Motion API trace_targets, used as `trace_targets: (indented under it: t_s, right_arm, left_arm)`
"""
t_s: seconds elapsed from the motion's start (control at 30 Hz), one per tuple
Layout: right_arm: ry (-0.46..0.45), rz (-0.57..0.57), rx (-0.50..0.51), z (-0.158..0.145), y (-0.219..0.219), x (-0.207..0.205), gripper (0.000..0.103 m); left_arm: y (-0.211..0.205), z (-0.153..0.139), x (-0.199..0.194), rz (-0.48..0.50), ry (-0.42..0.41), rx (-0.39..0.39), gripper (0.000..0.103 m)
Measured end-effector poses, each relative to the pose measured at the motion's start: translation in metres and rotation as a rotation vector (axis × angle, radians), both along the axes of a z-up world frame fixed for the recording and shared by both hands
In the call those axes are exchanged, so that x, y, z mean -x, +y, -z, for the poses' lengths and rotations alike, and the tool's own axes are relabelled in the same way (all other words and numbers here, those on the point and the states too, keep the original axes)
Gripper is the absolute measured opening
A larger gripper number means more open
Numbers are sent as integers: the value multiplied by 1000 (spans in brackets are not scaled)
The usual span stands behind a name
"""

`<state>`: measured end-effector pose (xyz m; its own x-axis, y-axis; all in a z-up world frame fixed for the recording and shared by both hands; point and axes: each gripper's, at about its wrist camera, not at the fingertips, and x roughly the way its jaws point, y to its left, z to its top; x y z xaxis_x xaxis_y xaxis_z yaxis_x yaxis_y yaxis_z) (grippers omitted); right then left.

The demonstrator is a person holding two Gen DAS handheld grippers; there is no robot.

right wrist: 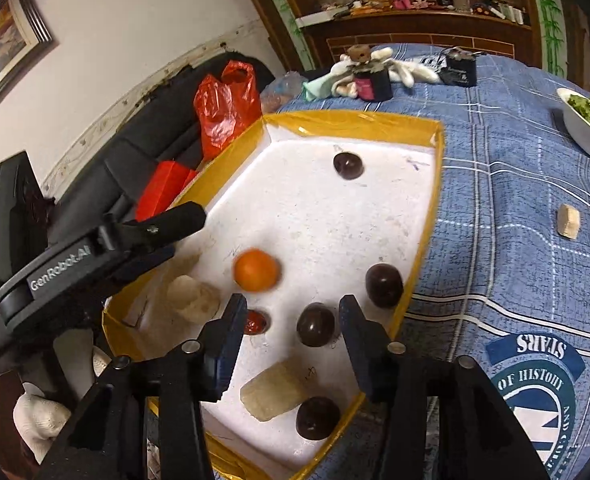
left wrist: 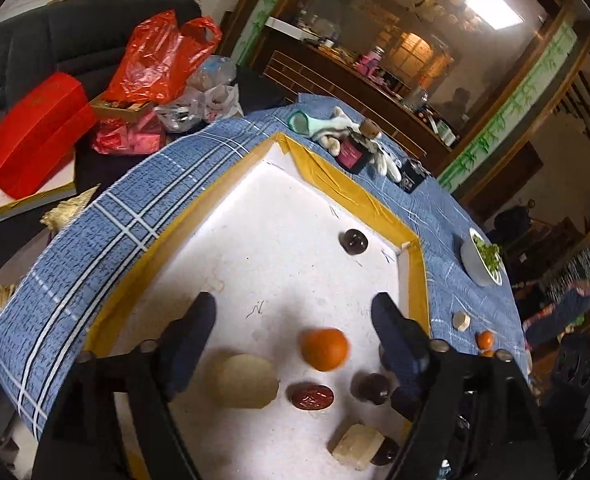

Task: Organize fruits
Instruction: 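Release the orange into the tray with the left tool while the right tool releases the plum there, then grasp an orange with the left tool while the right tool grasps another orange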

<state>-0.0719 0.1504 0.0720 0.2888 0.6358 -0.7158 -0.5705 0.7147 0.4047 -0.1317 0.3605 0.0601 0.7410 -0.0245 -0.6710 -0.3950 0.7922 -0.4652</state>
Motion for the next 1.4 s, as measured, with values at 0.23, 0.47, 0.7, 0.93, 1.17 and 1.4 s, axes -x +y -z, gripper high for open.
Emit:
trace_targets:
  t_s: [0.23, 0.47, 0.7, 0.93, 1.17, 1.4]
  right_arm:
    - [3, 12, -36, -7, -22, 8, 53]
    - [5, 81, -67, -7, -74, 9, 53]
    - [-25, 316, -51, 2, -194, -2, 53]
    - [-19, 553, 4, 19, -291, -25, 52]
    - [3, 534, 79, 38, -279, -59, 52]
    - [-10, 538, 78, 47, -286, -61, 39]
  left_arm:
    - [-17, -13, 3, 28, -20, 29, 85]
    - [-58, -25, -4, 142, -6, -6, 85]
    - [-116, -30, -17, 288, 4, -76, 85]
    - [-186, -22, -43, 446, 52, -114, 85]
    - [-242, -11, -79, 529, 114, -176, 85]
    - [-289, 6, -119, 600, 157, -235, 84]
